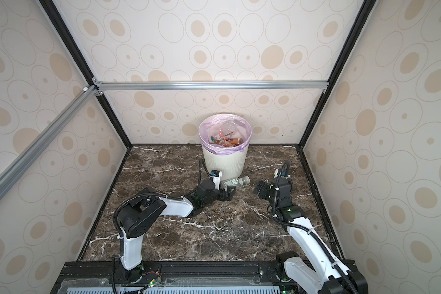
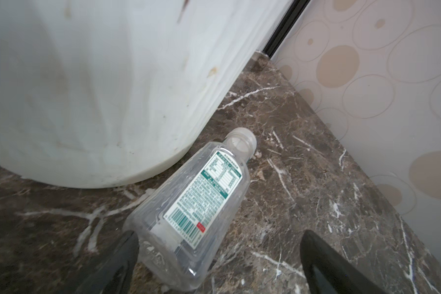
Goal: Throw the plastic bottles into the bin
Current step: 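Lower both grippers toward the small green-label bottle beside the bin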
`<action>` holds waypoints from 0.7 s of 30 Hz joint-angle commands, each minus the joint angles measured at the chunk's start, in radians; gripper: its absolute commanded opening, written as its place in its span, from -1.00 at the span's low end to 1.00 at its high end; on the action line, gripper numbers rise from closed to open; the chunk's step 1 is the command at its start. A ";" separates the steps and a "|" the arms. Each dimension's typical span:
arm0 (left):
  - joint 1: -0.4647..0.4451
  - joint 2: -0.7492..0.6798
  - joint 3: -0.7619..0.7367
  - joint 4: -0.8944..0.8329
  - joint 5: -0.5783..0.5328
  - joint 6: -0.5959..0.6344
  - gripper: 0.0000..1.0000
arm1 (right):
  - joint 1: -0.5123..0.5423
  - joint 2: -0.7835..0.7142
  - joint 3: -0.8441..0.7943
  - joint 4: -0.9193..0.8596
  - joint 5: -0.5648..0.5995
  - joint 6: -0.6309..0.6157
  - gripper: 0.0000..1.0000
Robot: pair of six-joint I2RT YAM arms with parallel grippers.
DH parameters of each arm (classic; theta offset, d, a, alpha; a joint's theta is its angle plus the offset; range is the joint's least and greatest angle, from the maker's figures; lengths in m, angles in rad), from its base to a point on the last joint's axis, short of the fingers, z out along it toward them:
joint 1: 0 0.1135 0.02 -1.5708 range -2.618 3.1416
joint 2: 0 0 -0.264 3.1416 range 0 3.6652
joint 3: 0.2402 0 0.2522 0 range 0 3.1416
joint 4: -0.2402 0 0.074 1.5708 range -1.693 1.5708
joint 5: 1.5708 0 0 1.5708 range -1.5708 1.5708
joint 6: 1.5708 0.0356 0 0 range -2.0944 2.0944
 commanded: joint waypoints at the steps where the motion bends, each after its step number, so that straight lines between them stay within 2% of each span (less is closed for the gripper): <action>1: -0.038 -0.017 -0.015 0.072 0.019 -0.028 0.97 | -0.004 -0.003 -0.016 0.017 0.008 0.009 0.99; 11: -0.111 -0.066 -0.093 0.157 0.027 -0.109 0.93 | -0.008 -0.026 -0.028 0.009 0.063 0.017 0.99; 15: -0.115 -0.100 -0.113 0.143 -0.021 -0.110 0.96 | -0.011 -0.021 -0.030 0.007 0.067 0.023 0.99; 19: -0.114 -0.117 -0.088 0.071 -0.060 -0.089 0.98 | -0.016 0.060 -0.013 0.020 0.017 0.026 0.99; 21: -0.114 -0.136 -0.097 0.073 -0.063 -0.095 0.98 | -0.015 0.126 0.008 0.025 -0.059 0.021 0.99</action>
